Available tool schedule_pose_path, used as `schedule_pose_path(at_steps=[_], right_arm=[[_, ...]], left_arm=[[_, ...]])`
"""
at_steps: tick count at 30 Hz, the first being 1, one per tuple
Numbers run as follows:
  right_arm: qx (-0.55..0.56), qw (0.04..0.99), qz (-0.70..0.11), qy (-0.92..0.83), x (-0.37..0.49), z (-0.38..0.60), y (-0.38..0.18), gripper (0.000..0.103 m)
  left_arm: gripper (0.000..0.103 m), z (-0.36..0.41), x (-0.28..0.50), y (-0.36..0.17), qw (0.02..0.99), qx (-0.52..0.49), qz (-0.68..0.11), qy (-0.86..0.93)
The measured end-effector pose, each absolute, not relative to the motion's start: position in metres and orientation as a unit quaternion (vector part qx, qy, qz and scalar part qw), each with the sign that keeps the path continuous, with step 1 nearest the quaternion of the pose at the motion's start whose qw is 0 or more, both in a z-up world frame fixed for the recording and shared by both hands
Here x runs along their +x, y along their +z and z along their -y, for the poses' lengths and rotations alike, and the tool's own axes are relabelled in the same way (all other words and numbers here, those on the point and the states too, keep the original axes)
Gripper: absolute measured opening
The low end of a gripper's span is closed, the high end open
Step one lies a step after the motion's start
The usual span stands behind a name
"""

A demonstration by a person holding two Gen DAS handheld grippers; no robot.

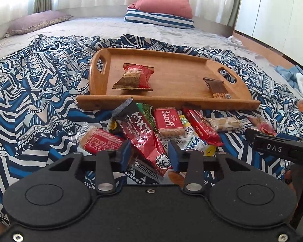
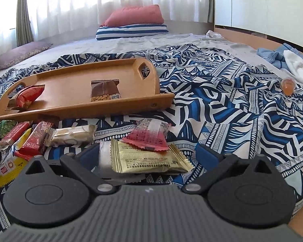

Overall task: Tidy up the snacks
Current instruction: 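Grasp the red MXT coffee stick with the left tool while the right tool grasps the pink-wrapped packet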

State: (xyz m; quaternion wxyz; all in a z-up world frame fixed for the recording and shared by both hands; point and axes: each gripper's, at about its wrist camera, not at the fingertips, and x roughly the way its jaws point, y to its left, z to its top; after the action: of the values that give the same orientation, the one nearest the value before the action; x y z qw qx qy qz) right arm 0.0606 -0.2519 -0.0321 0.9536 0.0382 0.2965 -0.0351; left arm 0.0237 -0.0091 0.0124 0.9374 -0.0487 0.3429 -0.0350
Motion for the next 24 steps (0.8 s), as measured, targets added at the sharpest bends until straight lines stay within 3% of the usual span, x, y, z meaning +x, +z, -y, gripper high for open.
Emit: schedule_pose_path(at_steps=[11, 16, 19, 21, 24], right_arm=[[0.084, 0.943, -0.32, -0.044, 0.09, 0.263, -0.018, 0.103], [0.083, 0.935, -0.342, -0.042, 0.098, 0.263, -0.018, 0.096], [0.081, 0.934, -0.345, -0.039, 0.097, 0.261, -0.017, 0.084], [0.079, 0.933, -0.347, -0.046, 0.097, 0.26, -0.017, 0.064], [0.079, 0.935, -0.342, -0.042, 0.094, 0.261, -0.014, 0.05]], left_arm=[[0.029, 0.008, 0.017, 0.021, 0.943, -0.032, -0.33, -0.032], [0.029, 0.005, 0.015, 0.026, 0.944, -0.033, -0.326, -0.032], [0.028, 0.004, 0.015, 0.029, 0.945, -0.034, -0.323, -0.033], [0.028, 0.004, 0.015, 0.032, 0.946, -0.032, -0.32, -0.033], [0.028, 0.003, 0.016, 0.036, 0.947, -0.032, -0.317, -0.036]])
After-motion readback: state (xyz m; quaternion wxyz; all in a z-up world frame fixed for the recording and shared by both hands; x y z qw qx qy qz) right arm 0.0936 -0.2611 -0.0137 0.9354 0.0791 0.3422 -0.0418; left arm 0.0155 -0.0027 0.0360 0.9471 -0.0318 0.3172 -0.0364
